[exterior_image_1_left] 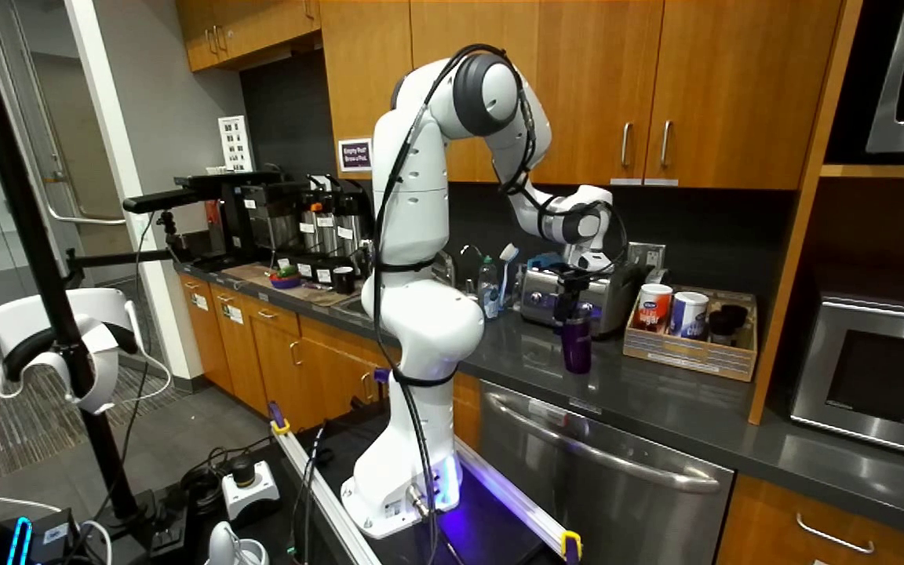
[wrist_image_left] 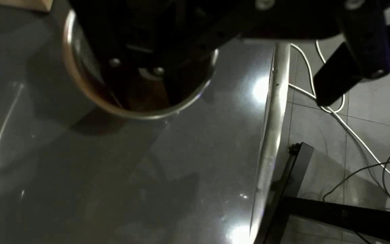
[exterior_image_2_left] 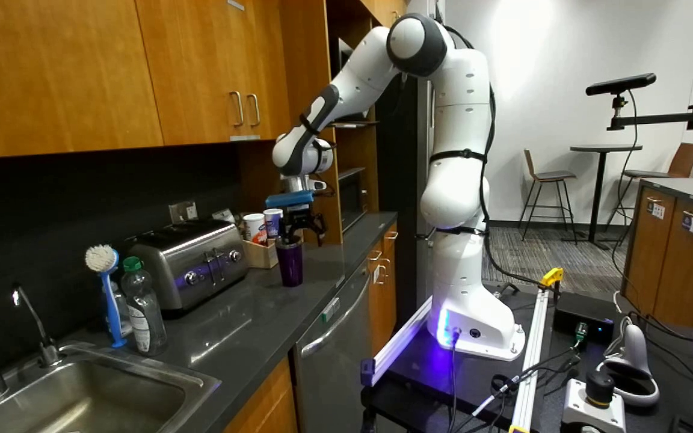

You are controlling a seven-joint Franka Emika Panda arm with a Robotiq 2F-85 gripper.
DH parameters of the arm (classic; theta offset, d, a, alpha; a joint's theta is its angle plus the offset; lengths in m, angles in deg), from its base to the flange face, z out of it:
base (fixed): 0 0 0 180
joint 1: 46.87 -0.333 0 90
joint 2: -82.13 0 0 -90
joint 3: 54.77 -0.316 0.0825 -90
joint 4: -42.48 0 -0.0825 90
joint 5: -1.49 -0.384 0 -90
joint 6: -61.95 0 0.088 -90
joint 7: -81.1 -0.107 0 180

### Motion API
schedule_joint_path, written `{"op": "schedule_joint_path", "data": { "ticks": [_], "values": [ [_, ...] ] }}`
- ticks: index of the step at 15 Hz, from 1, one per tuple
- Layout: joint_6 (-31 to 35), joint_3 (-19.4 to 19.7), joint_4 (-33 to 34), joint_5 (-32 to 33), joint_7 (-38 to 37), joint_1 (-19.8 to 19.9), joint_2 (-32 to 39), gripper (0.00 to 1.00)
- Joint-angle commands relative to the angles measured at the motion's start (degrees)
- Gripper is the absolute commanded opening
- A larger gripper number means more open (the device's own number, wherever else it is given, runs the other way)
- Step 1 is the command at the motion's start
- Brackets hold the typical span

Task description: Pick up the cup

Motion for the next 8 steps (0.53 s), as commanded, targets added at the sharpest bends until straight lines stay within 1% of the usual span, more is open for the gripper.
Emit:
{"op": "schedule_joint_path", "data": {
  "ticks": [1,2,4,8],
  "values": [
    [-6.94,0.52,2.06,-5.65,12.62,-0.11,0.48,1.00],
    [-9.39,0.64,2.64,-6.50,15.56,-0.03,0.71,1.00],
    [-12.86,0.75,3.57,-6.90,18.69,0.10,1.06,1.00],
    [-17.31,0.88,5.34,-6.44,21.44,0.13,1.79,1.00]
  ]
}}
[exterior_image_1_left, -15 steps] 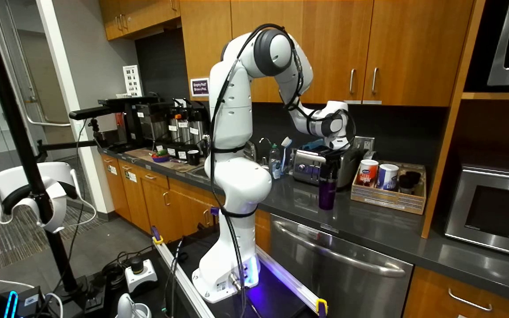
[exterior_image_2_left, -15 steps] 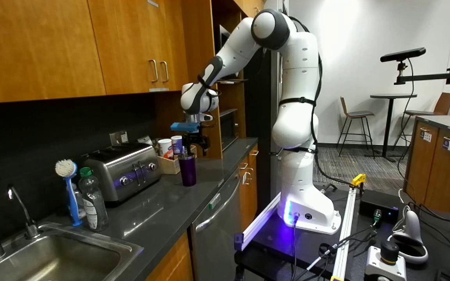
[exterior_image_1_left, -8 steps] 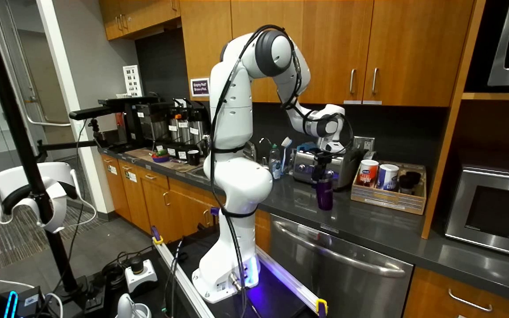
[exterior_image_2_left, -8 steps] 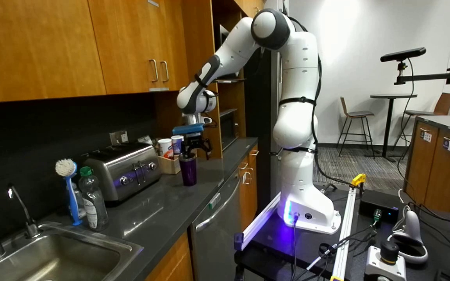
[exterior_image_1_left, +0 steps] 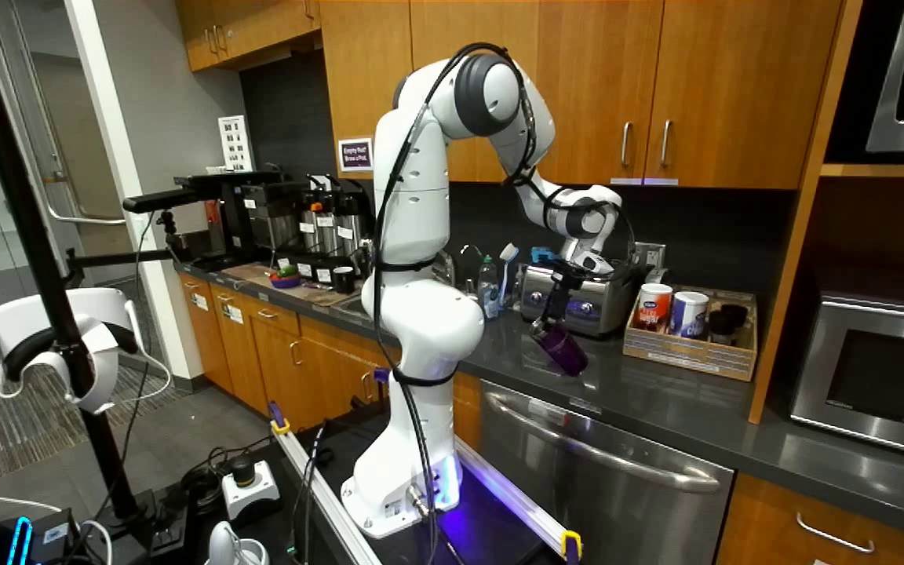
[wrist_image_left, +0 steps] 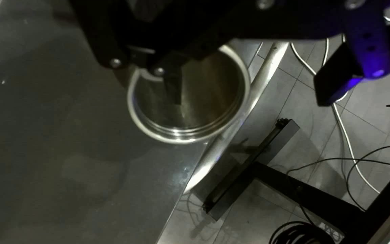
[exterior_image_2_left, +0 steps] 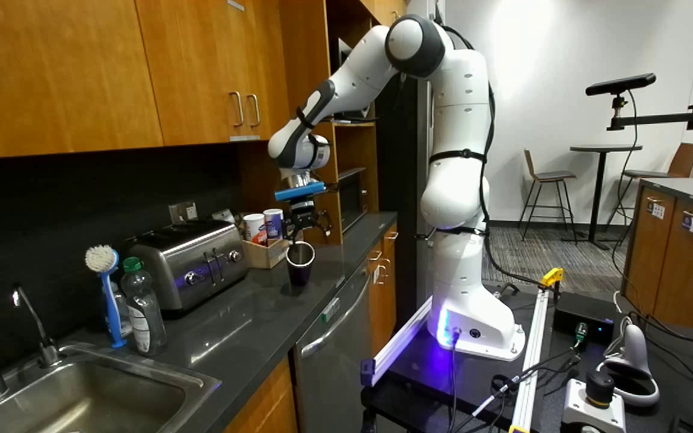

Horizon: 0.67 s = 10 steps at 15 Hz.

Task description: Pick up the cup

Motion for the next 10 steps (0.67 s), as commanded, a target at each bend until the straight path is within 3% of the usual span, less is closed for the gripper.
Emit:
{"op": "schedule_joint_path", "data": {
  "ticks": [1,10],
  "values": [
    [-4.36,0.31,2.87,-0.64,2.72,-0.01,1.55,1.00],
    [-3.70,0.26,2.37,0.01,1.79,-0.22,1.54,1.00]
  ]
}}
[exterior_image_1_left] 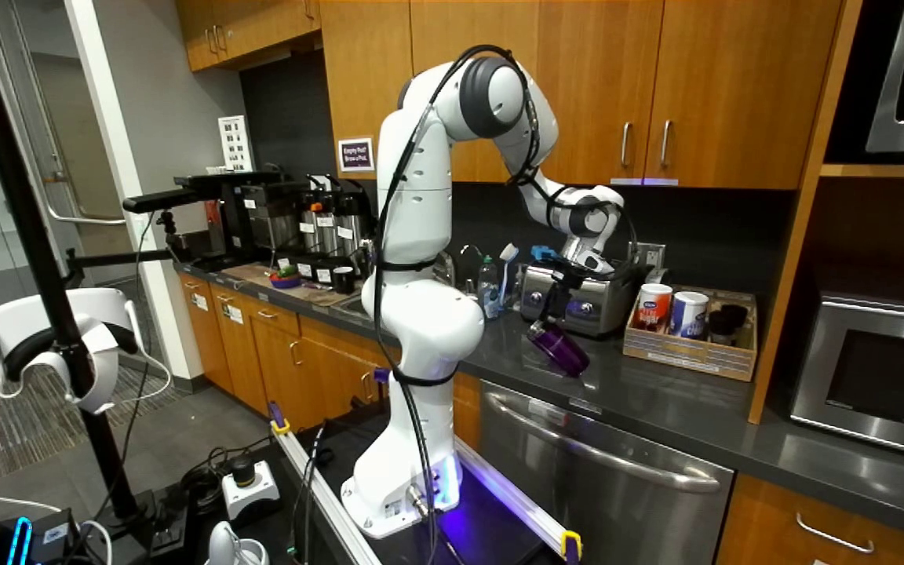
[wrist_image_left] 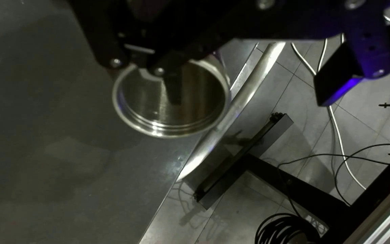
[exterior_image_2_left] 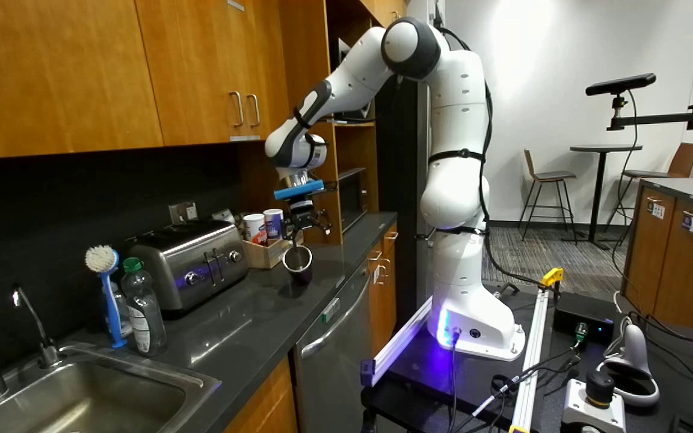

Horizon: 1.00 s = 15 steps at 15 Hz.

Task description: Pick up the cup

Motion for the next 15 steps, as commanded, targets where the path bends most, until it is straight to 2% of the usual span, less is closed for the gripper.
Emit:
{"op": "schedule_joint_path", "data": {
  "ticks": [1,10,12,15],
  "values": [
    [-0.11,0.25,0.08,0.01,0.02,-0.23,0.06,1.00],
    [-0.17,0.25,0.11,0.01,0.05,-0.23,0.15,1.00],
    [2.98,0.13,-1.31,-0.21,0.08,-0.38,-1.09,1.00],
    [2.56,0.09,-0.85,-0.60,1.32,-0.41,-0.72,1.00]
  ]
}}
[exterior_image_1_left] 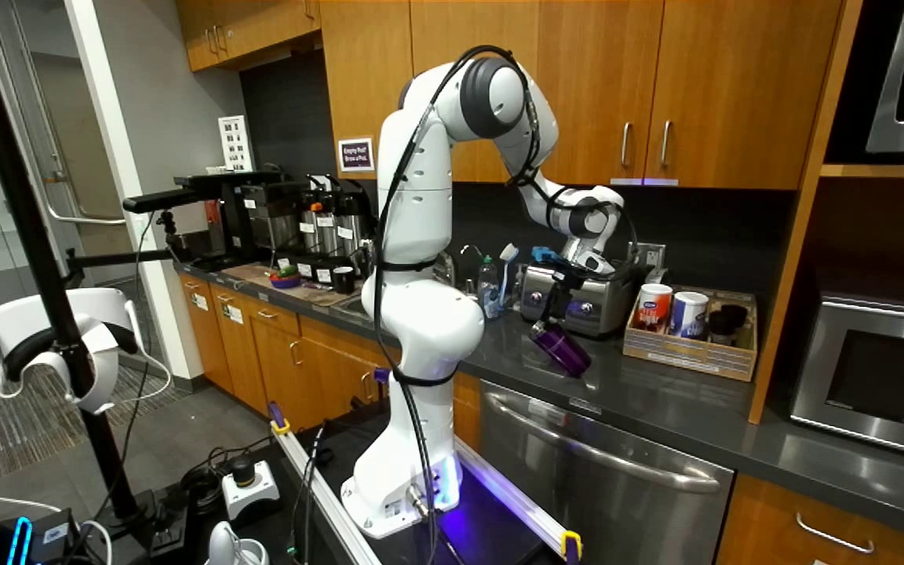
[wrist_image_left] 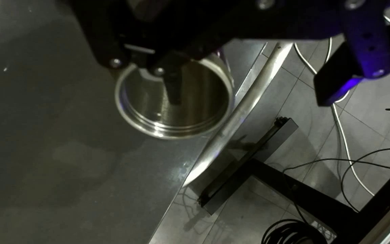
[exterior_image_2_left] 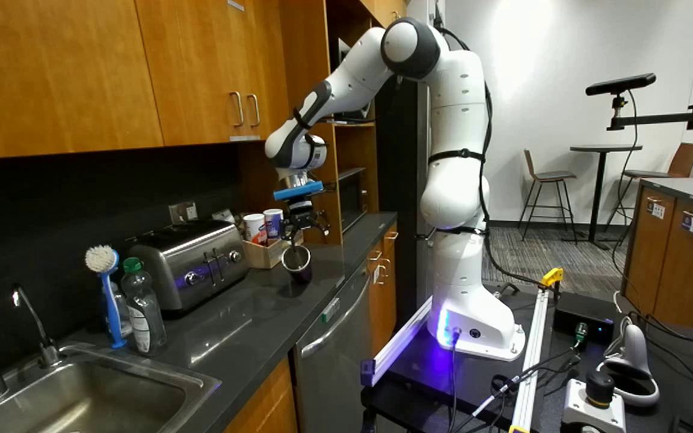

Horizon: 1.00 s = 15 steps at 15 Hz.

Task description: Pick up the cup

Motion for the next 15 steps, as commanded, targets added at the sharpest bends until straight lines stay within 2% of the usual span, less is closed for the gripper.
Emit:
{"op": "schedule_joint_path", "data": {
  "ticks": [1,7,15],
  "values": [
    [0.89,0.11,-0.63,-0.88,1.74,-0.33,-0.82,1.00],
    [2.72,0.09,-0.77,-1.60,1.60,-0.36,-0.90,1.00],
    [26.38,-0.72,-4.84,-10.38,-11.68,-1.34,-2.10,1.00]
  ]
}}
